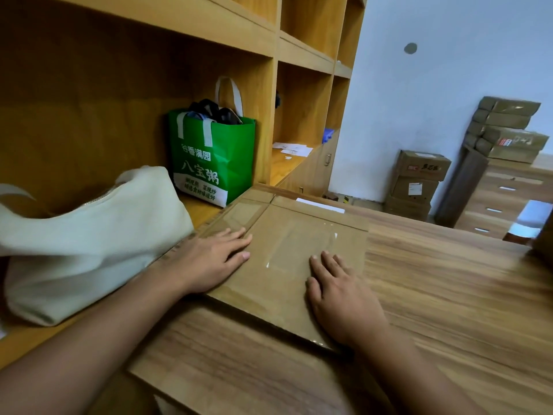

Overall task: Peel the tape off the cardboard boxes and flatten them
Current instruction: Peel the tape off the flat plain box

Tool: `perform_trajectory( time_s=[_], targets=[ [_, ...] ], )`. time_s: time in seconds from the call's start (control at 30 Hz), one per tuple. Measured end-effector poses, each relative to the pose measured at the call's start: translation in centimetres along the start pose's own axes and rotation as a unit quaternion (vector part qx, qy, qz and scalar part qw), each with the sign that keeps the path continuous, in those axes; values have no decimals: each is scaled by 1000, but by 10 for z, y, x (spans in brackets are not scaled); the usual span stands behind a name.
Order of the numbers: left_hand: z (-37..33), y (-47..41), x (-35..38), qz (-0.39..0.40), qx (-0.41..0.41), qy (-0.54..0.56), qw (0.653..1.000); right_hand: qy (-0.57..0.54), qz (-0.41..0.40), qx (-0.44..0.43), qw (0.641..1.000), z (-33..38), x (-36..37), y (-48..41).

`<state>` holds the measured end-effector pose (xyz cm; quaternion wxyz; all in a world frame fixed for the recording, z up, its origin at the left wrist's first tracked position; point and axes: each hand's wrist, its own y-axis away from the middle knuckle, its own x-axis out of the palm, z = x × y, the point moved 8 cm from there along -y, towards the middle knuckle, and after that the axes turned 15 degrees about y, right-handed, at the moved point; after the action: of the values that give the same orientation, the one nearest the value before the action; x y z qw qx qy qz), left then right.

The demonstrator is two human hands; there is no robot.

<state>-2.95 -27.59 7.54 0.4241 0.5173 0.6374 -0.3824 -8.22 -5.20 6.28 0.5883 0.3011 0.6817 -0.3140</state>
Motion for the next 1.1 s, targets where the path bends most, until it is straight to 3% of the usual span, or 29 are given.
perform_trajectory(
  time_s=[0.43,0.8,1.1],
  targets=[
    [0,-1,4,42,-1,-13,999,8,-8,3,1000,1,-2,-5],
    [5,-4,3,11,-29,2,1000,13,-15,16,1000,-1,-6,-5],
    [1,-2,14,28,9,-8,1000,17,-17,24,999,3,-2,-2]
  ],
)
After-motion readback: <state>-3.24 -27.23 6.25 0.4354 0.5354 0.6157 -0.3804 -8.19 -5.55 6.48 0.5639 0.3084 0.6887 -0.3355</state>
